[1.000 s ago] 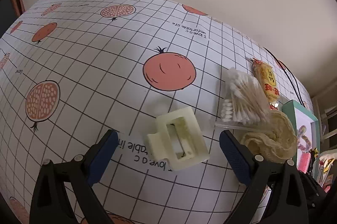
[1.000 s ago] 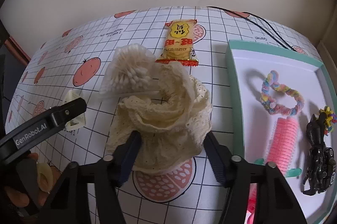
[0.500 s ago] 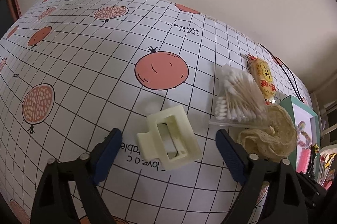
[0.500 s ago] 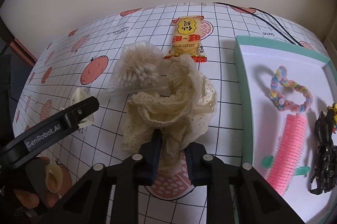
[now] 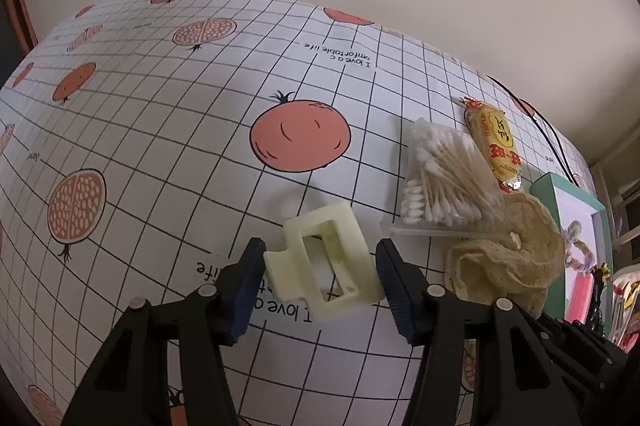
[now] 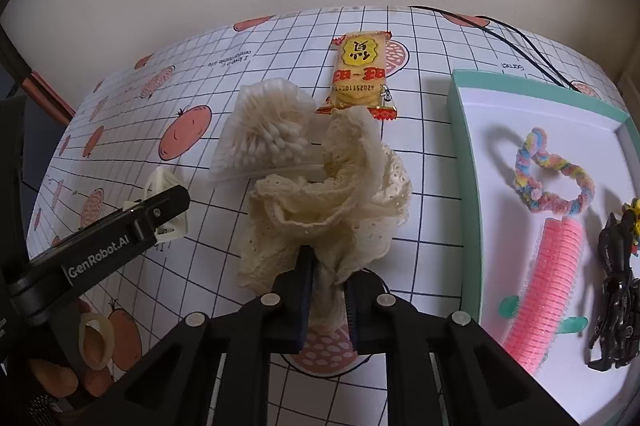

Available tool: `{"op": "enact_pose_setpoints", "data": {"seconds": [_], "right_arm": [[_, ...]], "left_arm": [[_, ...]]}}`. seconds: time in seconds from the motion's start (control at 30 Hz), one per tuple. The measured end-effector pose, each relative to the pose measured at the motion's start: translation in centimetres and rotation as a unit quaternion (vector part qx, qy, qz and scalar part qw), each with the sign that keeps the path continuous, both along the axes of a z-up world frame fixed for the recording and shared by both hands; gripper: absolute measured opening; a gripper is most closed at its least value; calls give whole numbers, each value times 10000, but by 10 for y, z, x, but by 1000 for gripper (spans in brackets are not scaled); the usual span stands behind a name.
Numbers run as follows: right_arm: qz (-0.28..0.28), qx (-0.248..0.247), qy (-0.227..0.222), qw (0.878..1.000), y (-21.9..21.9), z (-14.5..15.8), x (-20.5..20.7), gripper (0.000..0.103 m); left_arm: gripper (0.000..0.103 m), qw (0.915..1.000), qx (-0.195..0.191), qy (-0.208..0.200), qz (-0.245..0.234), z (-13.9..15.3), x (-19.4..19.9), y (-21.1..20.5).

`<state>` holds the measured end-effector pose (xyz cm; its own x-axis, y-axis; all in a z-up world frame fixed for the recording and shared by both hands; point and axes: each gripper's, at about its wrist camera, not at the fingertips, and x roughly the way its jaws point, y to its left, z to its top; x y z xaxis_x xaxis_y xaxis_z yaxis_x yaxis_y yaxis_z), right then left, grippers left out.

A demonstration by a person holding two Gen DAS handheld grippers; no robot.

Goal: Organize objects
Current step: 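Grasp the cream plastic clip with left gripper while right gripper grasps the lace cloth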

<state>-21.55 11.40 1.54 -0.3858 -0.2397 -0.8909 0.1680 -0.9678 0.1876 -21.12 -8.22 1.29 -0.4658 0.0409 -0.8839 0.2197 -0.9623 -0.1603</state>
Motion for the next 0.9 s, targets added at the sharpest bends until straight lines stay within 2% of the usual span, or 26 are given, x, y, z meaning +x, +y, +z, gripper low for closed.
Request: {"op": "enact_pose_setpoints", "data": {"seconds": [0.07,0.47,0.9], "right_arm": [[-29,-7,19,10000,1,2,1,14],[-82,-121,212,9997,6,18,2,11],[-221,-292,661,9971,19,56,8,10]], "left_arm": [[53,10000,-37,38,-20,3,0,1],[53,9998,-94,55,-138,11,-3,10],[53,9991,-203,351,-137,46,0,17]]}}
